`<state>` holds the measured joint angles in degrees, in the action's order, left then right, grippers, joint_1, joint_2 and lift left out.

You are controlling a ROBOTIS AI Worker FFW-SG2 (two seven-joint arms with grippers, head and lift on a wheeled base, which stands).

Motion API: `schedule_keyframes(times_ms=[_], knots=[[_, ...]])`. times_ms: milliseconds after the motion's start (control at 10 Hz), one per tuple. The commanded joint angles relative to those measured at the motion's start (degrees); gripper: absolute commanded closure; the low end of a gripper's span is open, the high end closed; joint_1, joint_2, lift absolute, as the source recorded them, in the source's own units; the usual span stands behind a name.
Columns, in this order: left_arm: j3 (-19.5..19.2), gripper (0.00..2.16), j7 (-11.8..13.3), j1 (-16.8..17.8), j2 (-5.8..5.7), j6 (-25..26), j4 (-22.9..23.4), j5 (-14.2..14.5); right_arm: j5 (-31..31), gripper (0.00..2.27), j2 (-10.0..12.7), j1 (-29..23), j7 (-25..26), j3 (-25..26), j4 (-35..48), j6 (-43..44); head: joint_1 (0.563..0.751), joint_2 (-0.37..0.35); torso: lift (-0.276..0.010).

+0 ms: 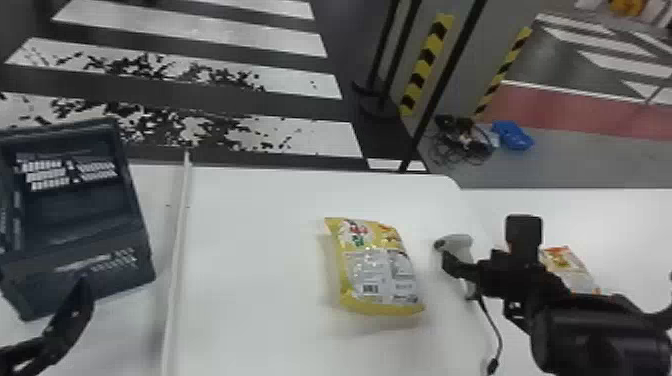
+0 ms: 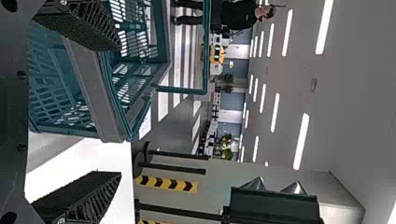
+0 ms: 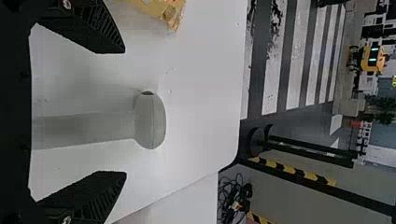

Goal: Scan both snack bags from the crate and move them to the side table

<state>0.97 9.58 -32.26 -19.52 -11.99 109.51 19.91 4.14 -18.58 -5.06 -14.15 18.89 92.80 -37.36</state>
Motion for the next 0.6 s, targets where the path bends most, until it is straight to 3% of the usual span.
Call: schedule_keyframes(times_ms=[0, 300, 500], knots=[[0.0, 0.04, 0.0, 0.0, 0.01, 0.0, -0.09, -0.05, -0.1, 0.06, -1.11, 2.69, -0.52, -0.34, -4.73, -0.04, 0.695, -0.302, -0.099], [-0.09, 0.04, 0.0, 0.09, -0.08, 0.0, -0.09, -0.05, -0.54, 0.07, -2.87, 7.43, -2.81, -1.93, -14.22, -0.04, 0.695, -0.323, -0.099], [0.0, 0.04, 0.0, 0.18, -0.08, 0.0, -0.18, -0.05, -0.8, 0.39, -3.75, 9.1, -2.9, -2.72, -17.12, 0.13, 0.695, -0.326, -0.099]])
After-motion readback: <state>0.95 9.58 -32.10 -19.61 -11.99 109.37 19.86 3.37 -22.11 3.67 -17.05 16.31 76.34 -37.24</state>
